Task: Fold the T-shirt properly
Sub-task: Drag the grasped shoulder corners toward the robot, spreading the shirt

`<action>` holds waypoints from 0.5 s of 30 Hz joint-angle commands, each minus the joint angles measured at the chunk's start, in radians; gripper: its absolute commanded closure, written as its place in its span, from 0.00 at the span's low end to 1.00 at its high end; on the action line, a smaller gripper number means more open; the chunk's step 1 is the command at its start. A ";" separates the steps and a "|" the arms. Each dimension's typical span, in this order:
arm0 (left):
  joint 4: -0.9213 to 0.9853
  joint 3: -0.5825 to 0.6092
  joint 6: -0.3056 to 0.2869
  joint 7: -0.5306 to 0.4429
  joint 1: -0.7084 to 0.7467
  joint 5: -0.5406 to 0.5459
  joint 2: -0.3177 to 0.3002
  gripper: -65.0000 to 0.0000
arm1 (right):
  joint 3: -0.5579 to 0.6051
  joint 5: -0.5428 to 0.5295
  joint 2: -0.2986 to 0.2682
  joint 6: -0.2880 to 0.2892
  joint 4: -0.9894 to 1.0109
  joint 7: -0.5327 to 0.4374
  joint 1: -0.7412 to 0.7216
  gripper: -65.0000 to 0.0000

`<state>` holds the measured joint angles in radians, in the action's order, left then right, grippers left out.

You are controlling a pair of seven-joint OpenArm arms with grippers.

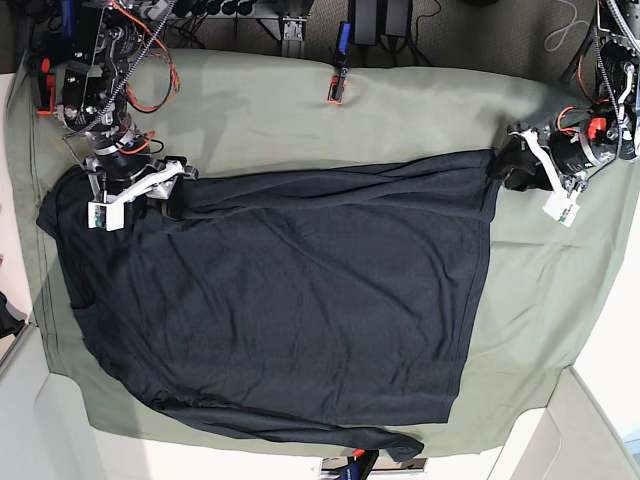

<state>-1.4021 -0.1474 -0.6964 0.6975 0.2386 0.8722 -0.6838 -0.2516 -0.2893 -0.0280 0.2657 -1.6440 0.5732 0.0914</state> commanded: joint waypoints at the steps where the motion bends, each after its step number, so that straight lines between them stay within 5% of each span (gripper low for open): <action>1: -0.026 -0.019 -0.002 0.028 -0.005 0.036 -0.023 0.53 | -0.004 -0.013 -0.005 0.004 -0.045 0.005 -0.013 0.49; 3: -0.064 -0.042 -0.002 0.086 0.009 0.062 -0.023 0.53 | -0.006 -0.013 -0.005 0.003 -0.098 0.051 -0.010 0.49; 15: -0.273 -0.181 -0.002 0.088 0.189 0.097 0.002 0.53 | -0.140 -0.006 -0.005 -0.035 -0.240 0.076 0.113 0.49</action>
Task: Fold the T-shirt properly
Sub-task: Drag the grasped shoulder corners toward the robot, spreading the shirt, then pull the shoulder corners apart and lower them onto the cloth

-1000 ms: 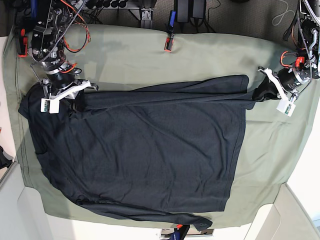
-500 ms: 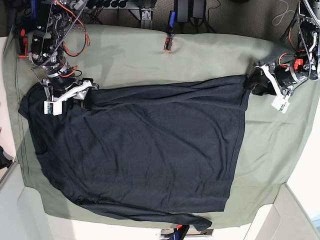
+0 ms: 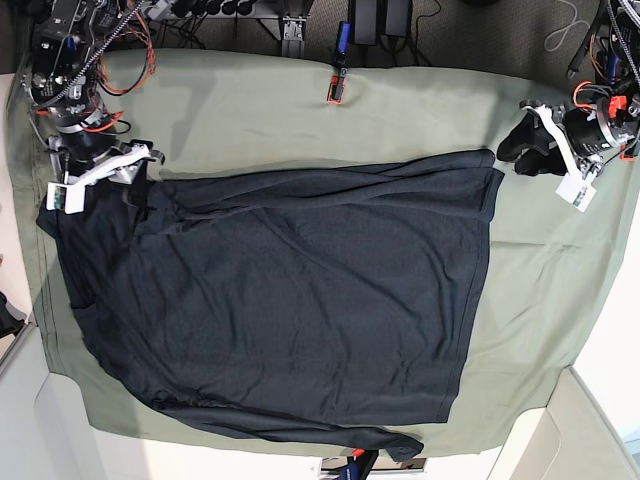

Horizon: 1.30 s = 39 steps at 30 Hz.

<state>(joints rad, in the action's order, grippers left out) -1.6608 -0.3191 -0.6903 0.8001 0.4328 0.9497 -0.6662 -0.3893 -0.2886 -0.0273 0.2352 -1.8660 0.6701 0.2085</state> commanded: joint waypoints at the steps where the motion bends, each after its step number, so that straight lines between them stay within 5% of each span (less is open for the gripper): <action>1: -0.014 -0.009 -0.008 -0.018 -0.005 0.019 -0.001 0.53 | -0.032 -0.008 -0.006 -0.005 -0.018 -0.022 0.006 0.49; 6: -0.013 -0.009 -0.008 -0.042 -0.006 0.010 0.066 0.53 | -0.163 -0.056 -0.006 -0.005 -0.016 -0.023 0.031 0.49; 15: 0.022 -0.008 0.018 -0.139 -0.050 -0.210 0.106 0.53 | -0.198 -0.073 -0.011 -0.004 0.013 -0.022 0.039 0.49; 23: 0.201 -0.008 0.012 -0.105 -0.153 -0.099 0.107 0.53 | -0.198 -0.076 -0.011 -0.009 0.013 -0.022 0.039 0.49; 28: 0.204 -0.008 -0.008 -0.066 -0.155 -0.028 0.108 0.53 | -0.201 0.004 -0.011 -0.136 0.013 -0.023 0.039 0.49; 39: 0.205 -0.008 -0.008 -0.067 -0.164 -0.073 0.171 0.53 | -0.202 0.009 -0.011 -0.135 0.059 -0.075 0.007 0.49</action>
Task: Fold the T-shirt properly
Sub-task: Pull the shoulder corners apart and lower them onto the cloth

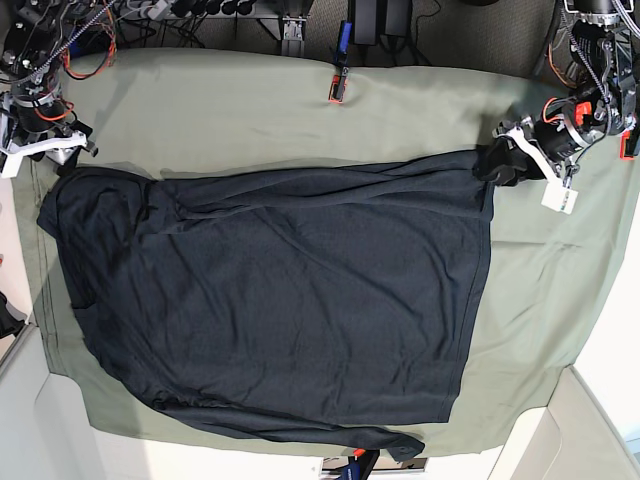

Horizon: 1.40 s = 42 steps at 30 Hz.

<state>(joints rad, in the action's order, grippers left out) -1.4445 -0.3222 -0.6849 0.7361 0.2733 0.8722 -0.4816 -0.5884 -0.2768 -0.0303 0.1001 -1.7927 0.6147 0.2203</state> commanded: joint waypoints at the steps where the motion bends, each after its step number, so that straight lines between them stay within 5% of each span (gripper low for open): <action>1: -0.011 -0.005 -0.010 -0.002 -0.005 -0.002 -0.011 0.53 | -0.003 -0.003 -0.008 0.000 0.008 -0.028 -0.014 0.49; 8: 0.031 -0.003 -0.007 -0.003 -0.007 -0.002 -0.009 0.53 | -0.002 -0.034 -0.008 0.058 0.138 -0.031 -0.107 0.49; 21: 0.055 -0.003 -0.007 -0.015 -0.010 -0.012 0.005 0.53 | -0.001 -0.037 -0.008 0.058 0.174 -0.031 -0.134 0.49; 25: 0.055 -0.003 -0.007 -0.018 -0.010 -0.013 0.005 0.43 | -0.001 -0.037 -0.008 0.058 0.174 -0.021 -0.134 0.49; 30: 0.055 -0.002 -0.007 -0.022 -0.011 -0.016 0.005 0.43 | -0.001 -0.037 -0.008 0.058 0.174 -0.015 -0.134 0.49; 38: 0.055 0.108 -0.007 -0.035 -0.011 -0.057 0.005 0.43 | 0.021 -0.037 -0.007 0.058 0.174 -0.016 -0.134 0.49; 40: 0.055 0.121 -0.007 -0.046 -0.011 -0.080 0.005 0.54 | 0.035 -0.037 -0.008 0.057 0.174 -0.017 -0.134 0.49; 42: 0.055 0.121 -0.008 -0.055 -0.010 -0.100 0.005 0.75 | 0.050 -0.037 -0.008 0.058 0.174 -0.019 -0.134 0.49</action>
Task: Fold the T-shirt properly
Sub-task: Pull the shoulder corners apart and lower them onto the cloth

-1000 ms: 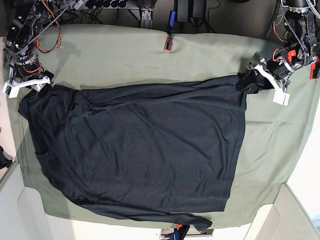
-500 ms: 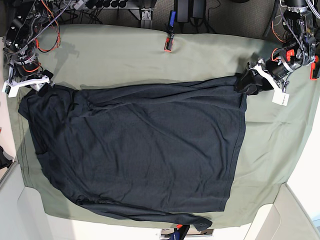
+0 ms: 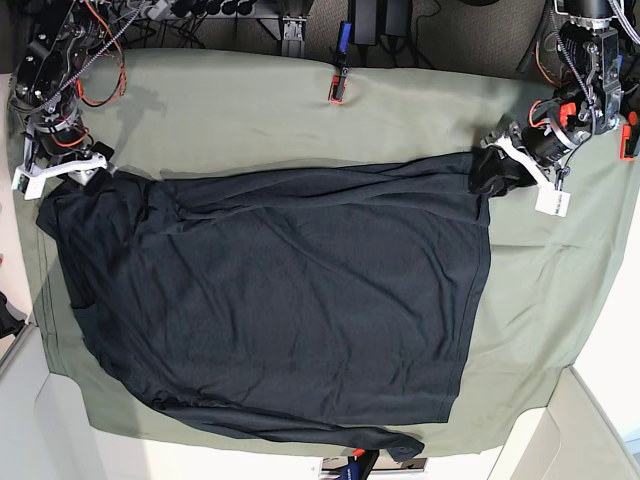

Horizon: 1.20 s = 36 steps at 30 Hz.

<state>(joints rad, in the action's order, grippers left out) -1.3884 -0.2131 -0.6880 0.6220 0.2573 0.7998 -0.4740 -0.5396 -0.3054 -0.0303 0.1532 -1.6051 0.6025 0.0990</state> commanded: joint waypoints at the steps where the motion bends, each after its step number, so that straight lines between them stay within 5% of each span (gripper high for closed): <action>1: -0.002 0.012 -0.005 0.050 0.005 -0.037 -0.003 0.83 | 0.010 -0.008 -0.008 0.005 -0.013 -0.009 -0.013 0.49; 4: -0.002 0.012 -0.005 0.031 0.005 -0.066 -0.003 0.99 | 0.038 0.019 -0.008 0.005 -0.013 -0.019 -0.013 0.69; 8: -0.002 0.008 -0.010 0.029 0.006 -0.091 -0.003 1.00 | 0.051 0.046 -0.008 0.032 -0.013 -0.019 -0.013 1.00; 12: -0.026 -0.028 -0.010 0.090 0.006 -0.075 -0.003 1.00 | 0.051 0.094 -0.008 0.038 -0.014 0.005 -0.013 1.00; 17: -0.116 -0.075 -0.010 0.266 0.026 0.097 -0.012 1.00 | 0.041 0.096 -0.008 0.038 -0.035 0.047 0.000 1.00; 36: -0.262 -0.181 -0.010 0.250 0.043 0.090 -0.082 1.00 | 0.022 0.044 -0.008 0.045 -0.149 0.049 0.036 1.00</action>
<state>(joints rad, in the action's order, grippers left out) -1.6341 -0.3851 -0.6888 0.8940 0.3122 0.8722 -0.5331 -0.5159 -0.2531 -0.0303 0.1925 -1.7344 0.6746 0.1471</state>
